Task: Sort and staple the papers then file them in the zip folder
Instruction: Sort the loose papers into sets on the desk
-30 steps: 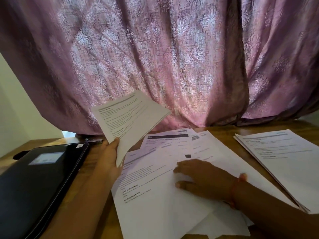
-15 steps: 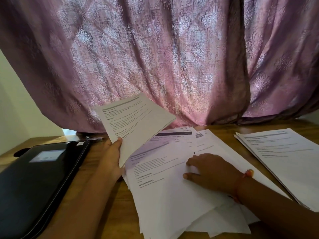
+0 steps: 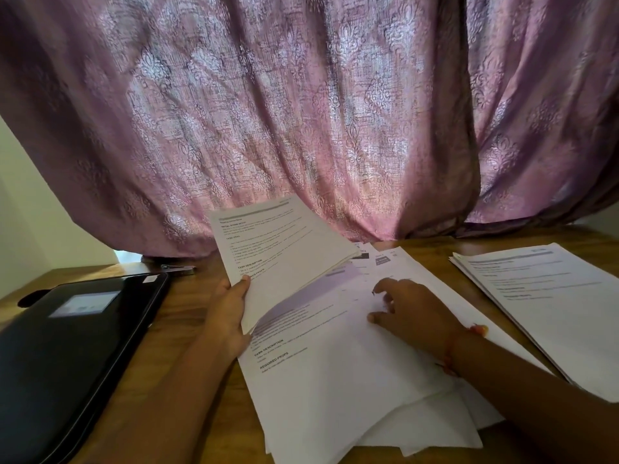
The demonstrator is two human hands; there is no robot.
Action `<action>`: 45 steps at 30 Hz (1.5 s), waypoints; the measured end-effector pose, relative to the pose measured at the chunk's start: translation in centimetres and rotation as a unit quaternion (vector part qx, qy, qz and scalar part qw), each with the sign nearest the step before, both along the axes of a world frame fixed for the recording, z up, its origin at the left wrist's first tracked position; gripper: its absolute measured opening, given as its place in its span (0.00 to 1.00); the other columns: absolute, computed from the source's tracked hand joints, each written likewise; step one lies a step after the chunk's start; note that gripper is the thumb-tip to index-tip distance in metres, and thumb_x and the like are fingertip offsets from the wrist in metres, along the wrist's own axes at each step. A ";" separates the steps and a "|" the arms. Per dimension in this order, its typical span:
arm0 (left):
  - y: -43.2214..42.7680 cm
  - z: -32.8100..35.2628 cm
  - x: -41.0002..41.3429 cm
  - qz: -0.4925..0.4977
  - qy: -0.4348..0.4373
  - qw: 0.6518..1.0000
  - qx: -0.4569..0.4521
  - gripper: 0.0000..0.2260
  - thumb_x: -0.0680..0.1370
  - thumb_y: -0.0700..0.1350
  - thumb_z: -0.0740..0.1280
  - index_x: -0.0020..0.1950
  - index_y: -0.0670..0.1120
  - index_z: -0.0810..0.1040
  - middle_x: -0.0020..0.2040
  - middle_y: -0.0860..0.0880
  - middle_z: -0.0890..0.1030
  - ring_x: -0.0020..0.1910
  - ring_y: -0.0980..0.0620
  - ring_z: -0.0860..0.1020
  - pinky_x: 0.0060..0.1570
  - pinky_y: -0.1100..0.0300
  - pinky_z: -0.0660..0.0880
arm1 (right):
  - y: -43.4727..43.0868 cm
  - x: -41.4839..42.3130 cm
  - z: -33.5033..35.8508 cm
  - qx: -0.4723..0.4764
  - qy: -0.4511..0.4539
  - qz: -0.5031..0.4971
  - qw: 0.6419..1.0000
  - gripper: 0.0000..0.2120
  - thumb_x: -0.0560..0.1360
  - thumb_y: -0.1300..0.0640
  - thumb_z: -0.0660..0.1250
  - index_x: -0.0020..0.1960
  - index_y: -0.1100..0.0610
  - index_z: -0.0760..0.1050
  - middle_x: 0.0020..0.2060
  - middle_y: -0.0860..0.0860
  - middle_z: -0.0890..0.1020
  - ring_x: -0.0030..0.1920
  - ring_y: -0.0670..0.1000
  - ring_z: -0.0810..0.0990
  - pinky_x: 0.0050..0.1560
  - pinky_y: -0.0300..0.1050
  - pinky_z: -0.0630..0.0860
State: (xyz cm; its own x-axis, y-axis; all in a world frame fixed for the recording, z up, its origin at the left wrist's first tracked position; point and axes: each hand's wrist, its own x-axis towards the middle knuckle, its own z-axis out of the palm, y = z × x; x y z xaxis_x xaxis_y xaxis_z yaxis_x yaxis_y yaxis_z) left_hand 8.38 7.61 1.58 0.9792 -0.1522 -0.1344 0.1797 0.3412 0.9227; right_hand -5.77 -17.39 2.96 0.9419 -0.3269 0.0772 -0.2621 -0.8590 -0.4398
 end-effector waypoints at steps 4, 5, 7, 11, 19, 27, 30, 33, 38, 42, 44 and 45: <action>0.0 0.0 0.0 -0.002 0.002 1.000 -0.001 0.11 0.83 0.46 0.65 0.66 0.50 0.79 0.56 0.43 0.85 0.55 0.37 0.83 0.46 0.43 0.83 | -0.1 0.3 0.1 0.096 -0.033 -0.026 0.995 0.22 0.73 0.50 0.73 0.63 0.52 0.71 0.54 0.51 0.82 0.46 0.48 0.78 0.46 0.35 0.75; -0.1 0.1 -0.1 -0.002 0.002 1.000 -0.004 0.11 0.83 0.46 0.65 0.66 0.49 0.79 0.55 0.43 0.86 0.54 0.38 0.83 0.44 0.44 0.83 | -0.1 0.3 0.1 0.110 -0.040 -0.032 0.993 0.20 0.73 0.51 0.74 0.62 0.52 0.72 0.52 0.51 0.82 0.44 0.47 0.78 0.41 0.33 0.73; -0.1 0.2 -0.2 -0.003 0.003 1.000 -0.007 0.11 0.83 0.45 0.65 0.65 0.49 0.79 0.54 0.43 0.86 0.53 0.39 0.83 0.41 0.47 0.83 | -0.3 0.4 0.1 0.126 -0.041 -0.040 0.990 0.18 0.73 0.52 0.75 0.59 0.53 0.73 0.48 0.50 0.82 0.41 0.46 0.77 0.36 0.31 0.69; 0.0 0.2 -0.2 -0.002 0.004 1.000 0.004 0.10 0.83 0.46 0.65 0.64 0.50 0.79 0.55 0.43 0.86 0.54 0.38 0.83 0.44 0.45 0.83 | -0.2 0.6 0.2 0.119 -0.041 -0.030 0.992 0.13 0.75 0.54 0.72 0.58 0.55 0.77 0.46 0.49 0.79 0.42 0.46 0.75 0.41 0.33 0.70; 0.0 0.6 -0.7 -0.011 0.002 1.000 0.008 0.09 0.83 0.47 0.65 0.62 0.50 0.80 0.53 0.42 0.86 0.52 0.38 0.83 0.42 0.44 0.83 | -1.3 0.4 0.7 0.108 -0.102 -0.076 0.986 0.04 0.78 0.56 0.65 0.49 0.55 0.77 0.44 0.51 0.80 0.44 0.50 0.77 0.44 0.39 0.74; 0.0 1.1 -1.2 -0.031 -0.021 0.999 0.007 0.11 0.83 0.48 0.65 0.65 0.51 0.78 0.56 0.42 0.85 0.55 0.36 0.83 0.51 0.34 0.80 | -5.1 -1.1 2.8 0.132 -0.324 -0.170 0.921 0.03 0.80 0.55 0.64 0.53 0.51 0.71 0.40 0.52 0.80 0.42 0.54 0.78 0.45 0.46 0.73; 0.0 1.5 -1.4 -0.037 -0.032 0.999 0.006 0.11 0.83 0.48 0.65 0.65 0.52 0.78 0.56 0.43 0.86 0.55 0.36 0.83 0.54 0.32 0.79 | -5.2 -1.4 3.6 0.114 -0.410 -0.166 0.889 0.08 0.81 0.58 0.62 0.58 0.51 0.76 0.49 0.52 0.82 0.49 0.52 0.79 0.49 0.42 0.71; -0.1 1.9 -1.7 -0.034 -0.044 0.998 0.007 0.11 0.83 0.48 0.65 0.65 0.53 0.78 0.56 0.44 0.86 0.54 0.37 0.83 0.52 0.35 0.80 | -5.0 -1.7 4.0 0.034 -0.458 -0.142 0.877 0.12 0.81 0.62 0.63 0.63 0.56 0.78 0.59 0.54 0.80 0.55 0.52 0.79 0.55 0.28 0.66; -0.4 2.6 -2.6 -0.029 -0.077 0.997 -0.002 0.10 0.84 0.46 0.64 0.64 0.53 0.79 0.54 0.46 0.86 0.52 0.42 0.84 0.43 0.48 0.82 | -3.5 -2.4 4.7 -0.032 -0.482 -0.098 0.870 0.20 0.80 0.62 0.65 0.71 0.56 0.71 0.69 0.55 0.72 0.60 0.44 0.69 0.55 0.20 0.57; -0.6 3.0 -3.1 -0.048 -0.088 0.995 -0.008 0.11 0.84 0.46 0.63 0.65 0.52 0.79 0.56 0.45 0.86 0.52 0.41 0.84 0.45 0.47 0.82 | -2.6 -2.4 5.1 -0.007 -0.496 -0.062 0.866 0.22 0.80 0.64 0.64 0.73 0.54 0.68 0.69 0.49 0.69 0.65 0.45 0.66 0.57 0.18 0.57; -0.7 3.2 -3.3 -0.057 -0.087 0.994 -0.017 0.11 0.84 0.46 0.64 0.65 0.52 0.79 0.56 0.45 0.86 0.53 0.41 0.85 0.47 0.46 0.82 | -2.3 -2.2 5.2 0.064 -0.501 -0.041 0.862 0.23 0.80 0.64 0.63 0.71 0.48 0.67 0.68 0.44 0.67 0.68 0.45 0.65 0.64 0.23 0.61; -0.8 3.2 -3.3 -0.063 -0.087 0.994 -0.023 0.12 0.83 0.46 0.64 0.66 0.52 0.79 0.57 0.45 0.85 0.54 0.41 0.84 0.50 0.45 0.82 | -2.3 -2.1 5.1 0.111 -0.500 -0.026 0.859 0.23 0.80 0.64 0.63 0.70 0.45 0.67 0.68 0.43 0.67 0.69 0.45 0.66 0.68 0.32 0.64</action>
State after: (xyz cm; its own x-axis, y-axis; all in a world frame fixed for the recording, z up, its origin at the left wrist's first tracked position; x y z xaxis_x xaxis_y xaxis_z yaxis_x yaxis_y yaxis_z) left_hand 5.04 6.85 4.74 0.9599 -0.2767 0.0456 0.0624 0.3693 0.9272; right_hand -7.90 -19.68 8.09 0.4249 -0.4779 0.7688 0.3057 -0.7236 -0.6188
